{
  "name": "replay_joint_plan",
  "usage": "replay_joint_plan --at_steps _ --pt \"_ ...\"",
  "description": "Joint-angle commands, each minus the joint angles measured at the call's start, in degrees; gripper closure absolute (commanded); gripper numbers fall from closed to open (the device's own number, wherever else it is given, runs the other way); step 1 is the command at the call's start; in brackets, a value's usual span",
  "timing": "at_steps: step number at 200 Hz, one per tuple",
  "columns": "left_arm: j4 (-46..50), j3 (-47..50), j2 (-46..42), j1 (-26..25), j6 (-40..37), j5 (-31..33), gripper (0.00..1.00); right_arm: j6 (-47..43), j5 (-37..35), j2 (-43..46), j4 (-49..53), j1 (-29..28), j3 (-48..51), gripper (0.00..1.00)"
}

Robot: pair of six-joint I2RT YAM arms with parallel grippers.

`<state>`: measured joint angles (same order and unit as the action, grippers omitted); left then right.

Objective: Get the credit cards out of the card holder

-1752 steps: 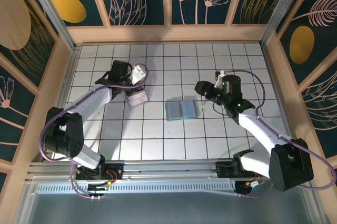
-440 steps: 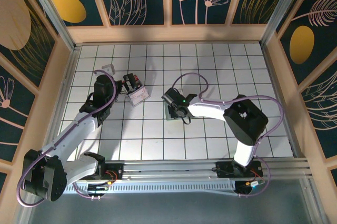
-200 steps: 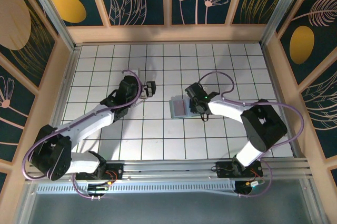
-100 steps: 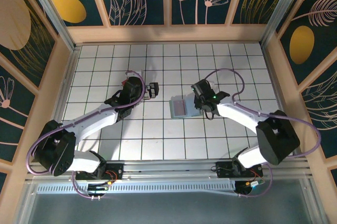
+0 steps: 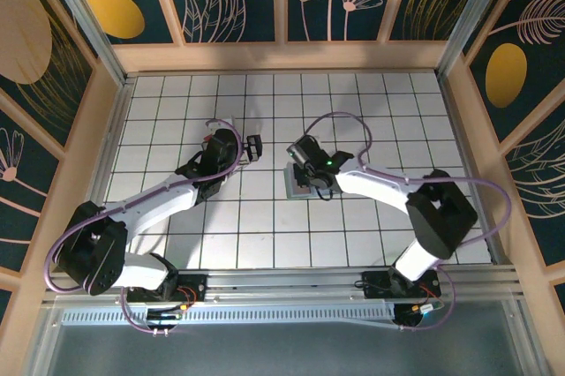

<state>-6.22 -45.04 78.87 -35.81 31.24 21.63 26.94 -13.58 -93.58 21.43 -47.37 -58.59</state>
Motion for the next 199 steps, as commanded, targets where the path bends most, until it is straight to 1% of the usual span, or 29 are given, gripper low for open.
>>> replay_joint_plan --at_steps 1,49,108,153,199 --pt "-0.07 0.36 -2.06 -0.13 1.34 2.35 0.01 -1.10 1.92 -3.17 -0.71 -1.09 -2.19 0.66" --pt "0.24 0.70 -2.58 -0.13 1.36 2.85 0.01 -1.05 2.88 -7.11 -1.04 -1.50 -2.77 0.55" --pt "0.33 -0.01 -1.53 -0.17 1.36 2.21 0.01 -0.93 4.24 -7.58 -1.05 -1.58 -1.81 0.48" --pt "0.68 -0.50 -1.44 -0.15 1.19 2.19 0.01 -0.92 6.11 -6.18 -1.22 -1.67 -0.25 0.44" --pt "0.97 -0.75 -1.30 -0.13 1.10 2.39 0.01 -0.92 4.81 -8.71 -0.61 -1.67 0.14 0.44"
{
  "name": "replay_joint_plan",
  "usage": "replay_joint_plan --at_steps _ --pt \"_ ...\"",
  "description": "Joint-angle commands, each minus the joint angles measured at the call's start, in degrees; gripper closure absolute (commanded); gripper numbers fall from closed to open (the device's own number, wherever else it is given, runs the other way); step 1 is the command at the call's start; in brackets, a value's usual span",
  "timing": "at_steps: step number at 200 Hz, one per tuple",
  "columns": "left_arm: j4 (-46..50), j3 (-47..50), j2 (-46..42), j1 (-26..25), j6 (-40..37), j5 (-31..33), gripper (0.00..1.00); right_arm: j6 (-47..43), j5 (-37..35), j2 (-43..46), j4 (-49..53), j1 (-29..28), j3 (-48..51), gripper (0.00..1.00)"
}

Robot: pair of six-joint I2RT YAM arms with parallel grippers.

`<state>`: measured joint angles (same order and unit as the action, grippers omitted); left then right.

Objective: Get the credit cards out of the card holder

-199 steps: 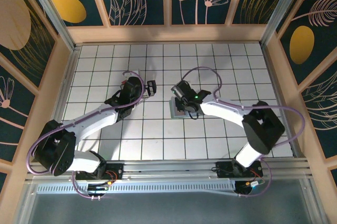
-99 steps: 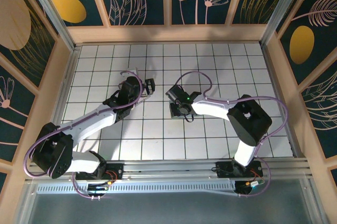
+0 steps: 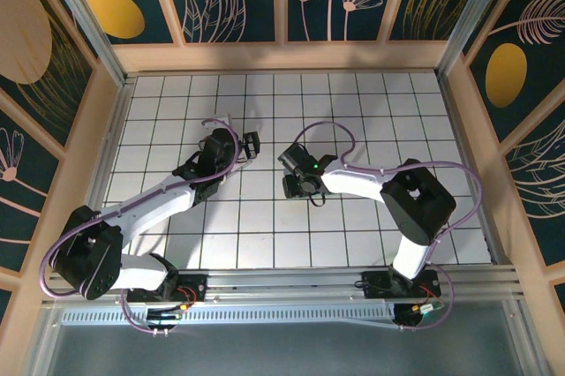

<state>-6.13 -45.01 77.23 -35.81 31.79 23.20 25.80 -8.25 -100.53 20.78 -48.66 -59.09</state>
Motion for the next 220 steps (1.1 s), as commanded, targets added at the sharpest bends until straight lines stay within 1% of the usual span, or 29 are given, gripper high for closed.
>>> replay_joint_plan --at_steps 1,33,61,96,106,113,121,129,165,179,200,220 --pt "0.87 -0.82 0.36 -0.18 0.55 0.81 0.01 0.21 -0.62 -1.81 0.05 -0.38 0.64 0.44" --pt "1.21 -1.05 0.29 -0.14 0.40 0.97 0.01 0.39 -1.50 -2.59 0.62 -0.47 0.88 0.49" --pt "1.30 -1.13 0.41 -0.13 0.38 1.15 0.01 0.64 -1.92 -2.28 0.49 -0.45 1.18 0.57" --pt "1.56 -1.22 0.41 -0.14 0.36 1.10 0.01 1.25 -4.54 -0.27 0.92 -0.47 1.17 0.64" --pt "1.73 -1.22 0.40 -0.19 0.27 1.16 0.01 1.40 -5.79 0.58 1.01 -0.37 1.02 0.64" --pt "1.80 -1.22 0.35 -0.15 0.21 1.30 0.01 1.56 -6.62 1.11 1.09 -0.25 0.94 0.67" --pt "1.82 -1.22 0.18 -0.14 0.25 1.37 0.01 1.77 -7.80 1.62 1.35 -0.21 0.82 0.72" --pt "1.91 -1.11 0.06 -0.15 0.14 1.48 0.01 1.92 -8.83 2.08 1.38 -0.08 0.74 0.74" --pt "2.00 -0.96 -0.37 -0.14 0.03 1.87 0.01 2.88 -13.05 2.80 2.05 -0.03 0.29 0.72" --pt "2.15 -0.95 -0.48 -0.14 -0.07 2.01 0.01 3.28 -14.67 2.88 2.58 0.06 0.45 0.69" --pt "2.26 -1.00 -0.66 -0.13 -0.24 2.28 0.01 3.81 -15.80 3.38 3.04 0.53 0.97 0.64" --pt "2.26 -1.08 -0.65 -0.13 -0.33 2.29 0.01 4.33 -15.55 4.59 2.70 1.40 2.29 0.62"
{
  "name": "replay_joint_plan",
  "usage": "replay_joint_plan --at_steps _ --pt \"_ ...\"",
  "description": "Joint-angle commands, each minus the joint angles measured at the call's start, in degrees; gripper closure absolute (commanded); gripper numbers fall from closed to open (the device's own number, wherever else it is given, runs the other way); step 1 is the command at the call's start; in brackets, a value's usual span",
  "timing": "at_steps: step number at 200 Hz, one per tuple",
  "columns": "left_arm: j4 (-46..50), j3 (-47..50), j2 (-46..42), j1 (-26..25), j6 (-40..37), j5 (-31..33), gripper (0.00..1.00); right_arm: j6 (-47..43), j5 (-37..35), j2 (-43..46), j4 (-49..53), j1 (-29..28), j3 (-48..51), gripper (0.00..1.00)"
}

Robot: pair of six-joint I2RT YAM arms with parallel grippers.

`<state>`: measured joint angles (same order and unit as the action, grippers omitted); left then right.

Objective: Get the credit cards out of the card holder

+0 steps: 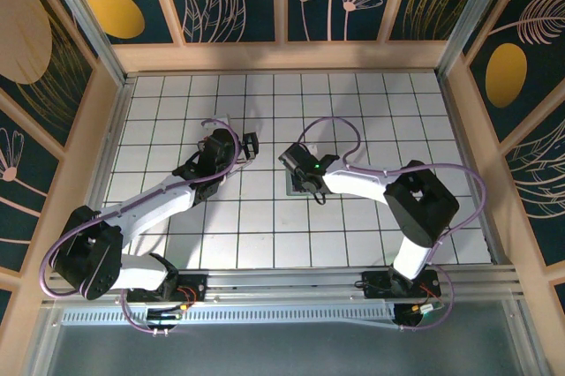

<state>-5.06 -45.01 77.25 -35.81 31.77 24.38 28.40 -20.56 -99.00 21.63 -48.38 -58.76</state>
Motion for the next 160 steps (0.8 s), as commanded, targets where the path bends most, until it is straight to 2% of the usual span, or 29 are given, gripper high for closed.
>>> replay_joint_plan --at_steps 1,90,160 --pt "1.24 -1.10 -0.64 -0.13 -0.30 1.11 0.01 1.74 -3.26 3.09 1.85 1.15 2.06 0.62" --pt "2.38 -2.18 0.34 -0.70 -2.47 1.51 0.01 2.36 1.48 7.96 -2.07 7.60 8.02 0.63" --pt "3.48 -4.89 6.62 -8.40 -2.99 5.49 0.01 2.36 6.75 9.35 -6.07 12.38 11.79 0.65"
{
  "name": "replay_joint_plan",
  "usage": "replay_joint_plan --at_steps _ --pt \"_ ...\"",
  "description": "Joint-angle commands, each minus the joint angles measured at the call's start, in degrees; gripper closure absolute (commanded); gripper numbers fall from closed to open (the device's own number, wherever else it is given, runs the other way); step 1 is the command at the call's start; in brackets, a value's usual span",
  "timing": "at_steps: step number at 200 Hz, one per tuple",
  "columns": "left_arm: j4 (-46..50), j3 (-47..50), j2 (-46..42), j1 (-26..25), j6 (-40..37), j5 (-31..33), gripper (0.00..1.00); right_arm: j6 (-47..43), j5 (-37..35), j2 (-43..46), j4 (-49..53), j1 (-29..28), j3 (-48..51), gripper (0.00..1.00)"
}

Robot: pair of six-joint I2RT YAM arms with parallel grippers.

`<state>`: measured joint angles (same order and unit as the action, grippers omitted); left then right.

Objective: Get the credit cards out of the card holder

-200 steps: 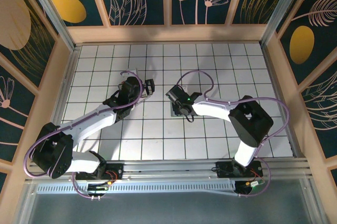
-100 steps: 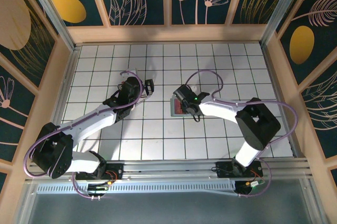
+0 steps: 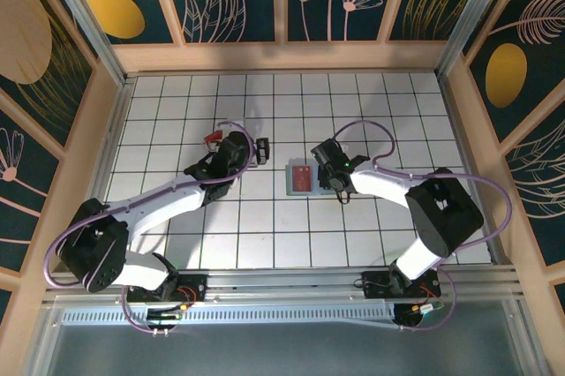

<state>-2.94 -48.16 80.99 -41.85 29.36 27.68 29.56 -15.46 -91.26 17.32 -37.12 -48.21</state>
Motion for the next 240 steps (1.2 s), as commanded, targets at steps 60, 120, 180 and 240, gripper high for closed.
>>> replay_joint_plan --at_steps 60,120,180,240 --pt "1.28 -4.26 10.12 -7.05 1.92 0.84 0.01 1.77 2.69 6.08 -1.25 3.50 2.14 0.68" --pt "-0.75 -5.01 13.76 -7.80 1.49 -0.48 0.01 2.34 5.40 11.18 -1.40 4.77 1.03 0.71" --pt "-2.53 -6.15 18.64 -7.81 1.22 -4.40 0.01 2.35 18.71 9.40 -8.38 4.93 0.81 0.76" --pt "-2.69 -7.21 23.12 -7.81 1.11 -4.90 0.01 2.07 24.88 4.38 -11.66 4.91 0.69 0.80"
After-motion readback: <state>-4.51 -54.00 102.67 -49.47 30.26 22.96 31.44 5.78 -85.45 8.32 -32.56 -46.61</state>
